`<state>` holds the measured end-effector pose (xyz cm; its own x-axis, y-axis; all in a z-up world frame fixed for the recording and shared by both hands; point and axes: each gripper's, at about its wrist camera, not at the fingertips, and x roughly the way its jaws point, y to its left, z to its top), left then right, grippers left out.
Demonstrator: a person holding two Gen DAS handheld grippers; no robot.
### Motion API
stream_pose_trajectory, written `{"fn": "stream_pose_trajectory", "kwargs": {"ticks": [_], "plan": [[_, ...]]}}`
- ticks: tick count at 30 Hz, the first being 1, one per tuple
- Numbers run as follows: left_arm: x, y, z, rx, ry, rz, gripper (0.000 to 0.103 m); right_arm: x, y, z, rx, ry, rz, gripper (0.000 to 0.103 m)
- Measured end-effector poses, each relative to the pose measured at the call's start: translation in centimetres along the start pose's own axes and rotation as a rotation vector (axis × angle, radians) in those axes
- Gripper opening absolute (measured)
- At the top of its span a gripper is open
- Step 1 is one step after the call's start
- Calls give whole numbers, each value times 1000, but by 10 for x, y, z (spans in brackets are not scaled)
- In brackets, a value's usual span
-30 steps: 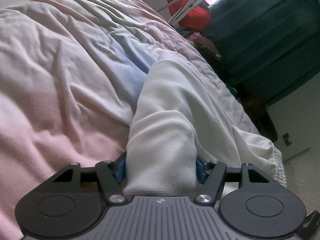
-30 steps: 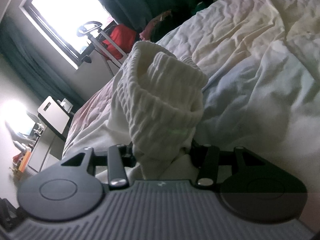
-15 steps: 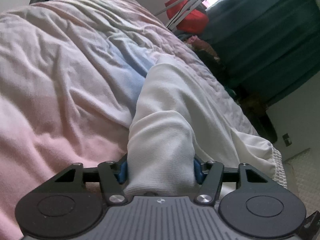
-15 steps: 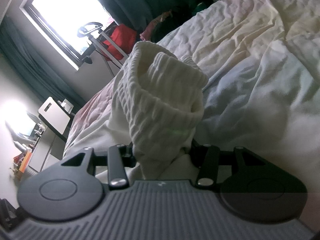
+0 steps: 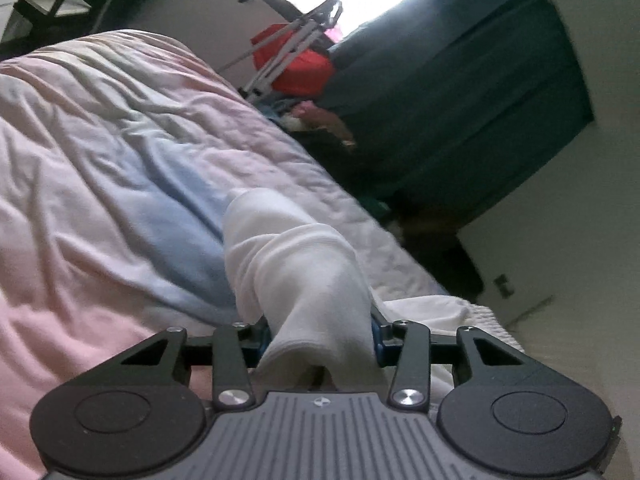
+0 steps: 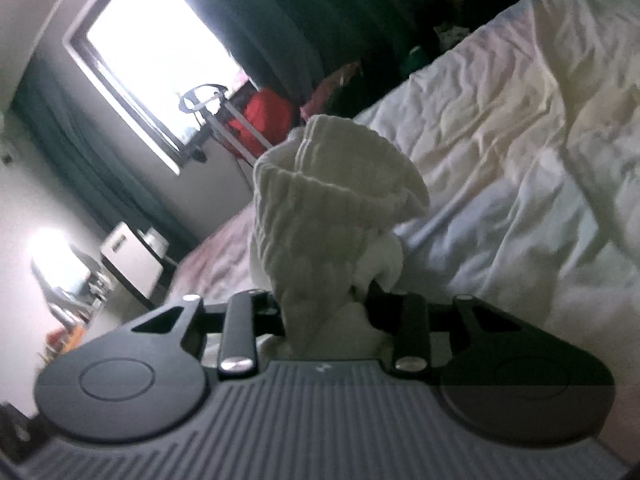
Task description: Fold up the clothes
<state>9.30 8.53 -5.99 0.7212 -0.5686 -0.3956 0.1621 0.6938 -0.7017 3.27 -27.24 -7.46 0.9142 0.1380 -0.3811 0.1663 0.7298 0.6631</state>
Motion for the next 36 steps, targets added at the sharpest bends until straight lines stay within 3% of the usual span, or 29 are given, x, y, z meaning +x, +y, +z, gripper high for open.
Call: {"fn": "stream_pose_trajectory", "kwargs": {"ticks": [5,8,15,19,23,28,31,36], "plan": [[26,-47,9,16,9,-41,44,-21,-2,41,39,-37,4,38],[63,-84,20,6,26,-66,44,-28,-12,80,59,-67,-9,38],[213,-197,36,8,75,-66,44,-21,-65,195,97,-131,-96,38],[300,-250,32,33,147,-60,44,-4,-117,261,203,-154,-167,38],[360,-285,22,104,170,-64,45,14,-163,303,327,-164,-205,38],[414,-281,3,176,209,-53,45,39,-211,304,378,-203,-216,38],[433,-255,-13,201,241,-60,45,53,-235,281,378,-211,-217,38],[425,-207,-43,288,248,-83,48,54,-259,219,358,-250,-217,38]]}}
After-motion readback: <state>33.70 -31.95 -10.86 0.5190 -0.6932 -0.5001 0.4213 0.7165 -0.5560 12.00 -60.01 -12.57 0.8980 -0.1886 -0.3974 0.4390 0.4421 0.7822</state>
